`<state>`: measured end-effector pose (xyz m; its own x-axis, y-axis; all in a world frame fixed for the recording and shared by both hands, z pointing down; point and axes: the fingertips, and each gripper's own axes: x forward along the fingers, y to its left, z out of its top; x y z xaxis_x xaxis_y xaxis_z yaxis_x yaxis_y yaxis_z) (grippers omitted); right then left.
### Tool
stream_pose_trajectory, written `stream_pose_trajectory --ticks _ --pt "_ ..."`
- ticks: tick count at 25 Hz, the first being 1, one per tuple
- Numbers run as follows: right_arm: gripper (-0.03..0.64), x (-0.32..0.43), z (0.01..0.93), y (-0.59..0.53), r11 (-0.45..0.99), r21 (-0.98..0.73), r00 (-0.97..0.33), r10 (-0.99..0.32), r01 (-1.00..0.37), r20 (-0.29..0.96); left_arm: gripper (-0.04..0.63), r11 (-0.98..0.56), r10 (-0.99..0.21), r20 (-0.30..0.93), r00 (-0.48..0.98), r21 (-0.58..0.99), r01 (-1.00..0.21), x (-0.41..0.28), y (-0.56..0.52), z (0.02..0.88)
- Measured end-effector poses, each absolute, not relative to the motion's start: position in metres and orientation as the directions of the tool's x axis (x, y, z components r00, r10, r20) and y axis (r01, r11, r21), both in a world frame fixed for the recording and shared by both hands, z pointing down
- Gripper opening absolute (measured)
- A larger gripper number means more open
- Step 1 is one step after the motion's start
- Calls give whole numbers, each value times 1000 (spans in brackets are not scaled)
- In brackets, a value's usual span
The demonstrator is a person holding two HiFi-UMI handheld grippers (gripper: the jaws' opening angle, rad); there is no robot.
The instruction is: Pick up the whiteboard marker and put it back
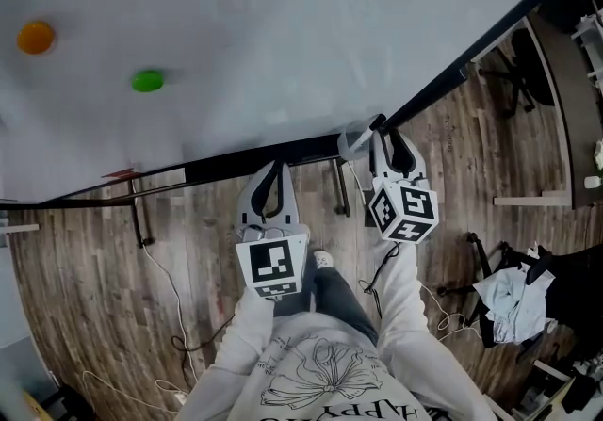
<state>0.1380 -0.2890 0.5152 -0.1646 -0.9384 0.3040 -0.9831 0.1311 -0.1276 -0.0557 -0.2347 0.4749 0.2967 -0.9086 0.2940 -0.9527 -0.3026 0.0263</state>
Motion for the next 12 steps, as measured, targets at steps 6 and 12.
stream_pose_trajectory --ticks 6,12 --pt "121 141 532 -302 124 -135 -164 -924 -983 345 8 -312 -901 307 306 30 -950 -53 -242 480" --pt "120 142 541 -309 137 -130 -176 -915 -982 363 8 -309 -900 315 302 29 -951 -54 -248 484"
